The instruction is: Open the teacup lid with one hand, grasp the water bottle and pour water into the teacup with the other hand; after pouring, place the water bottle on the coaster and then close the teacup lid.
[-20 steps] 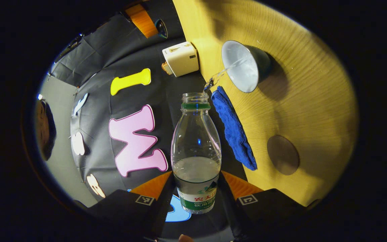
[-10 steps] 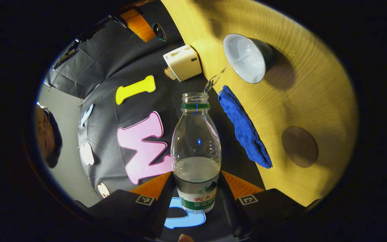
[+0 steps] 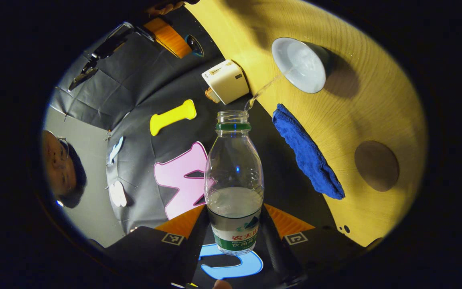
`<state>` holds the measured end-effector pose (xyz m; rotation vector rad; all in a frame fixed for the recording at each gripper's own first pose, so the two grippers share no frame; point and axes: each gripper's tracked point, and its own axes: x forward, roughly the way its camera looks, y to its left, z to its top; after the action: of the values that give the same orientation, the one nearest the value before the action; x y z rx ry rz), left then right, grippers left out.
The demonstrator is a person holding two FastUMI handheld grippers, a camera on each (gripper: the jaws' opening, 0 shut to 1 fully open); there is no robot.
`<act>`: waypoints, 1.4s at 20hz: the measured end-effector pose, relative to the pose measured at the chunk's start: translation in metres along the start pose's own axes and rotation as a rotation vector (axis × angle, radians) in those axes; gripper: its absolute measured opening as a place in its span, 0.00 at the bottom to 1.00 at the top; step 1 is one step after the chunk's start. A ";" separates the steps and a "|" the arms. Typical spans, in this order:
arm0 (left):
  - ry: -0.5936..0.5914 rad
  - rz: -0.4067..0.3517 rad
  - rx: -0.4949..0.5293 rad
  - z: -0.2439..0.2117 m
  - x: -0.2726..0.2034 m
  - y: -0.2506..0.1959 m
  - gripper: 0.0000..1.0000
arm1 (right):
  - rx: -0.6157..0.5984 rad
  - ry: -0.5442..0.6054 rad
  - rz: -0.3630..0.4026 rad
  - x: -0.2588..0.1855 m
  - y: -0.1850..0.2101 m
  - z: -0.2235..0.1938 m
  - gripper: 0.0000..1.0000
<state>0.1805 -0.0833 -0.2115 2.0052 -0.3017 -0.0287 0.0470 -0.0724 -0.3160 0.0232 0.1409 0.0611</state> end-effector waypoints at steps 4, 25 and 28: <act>-0.024 0.015 0.024 0.002 0.001 0.005 0.75 | 0.003 -0.005 -0.004 0.002 0.000 0.001 0.22; -0.024 0.019 -0.014 -0.012 0.008 0.010 0.75 | 0.015 -0.017 -0.012 -0.003 -0.003 0.002 0.22; 0.018 -0.035 -0.312 -0.020 0.002 0.008 0.75 | 0.016 -0.015 -0.007 -0.003 0.000 0.001 0.26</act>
<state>0.1843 -0.0696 -0.1957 1.7003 -0.2350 -0.0757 0.0439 -0.0722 -0.3146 0.0388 0.1262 0.0532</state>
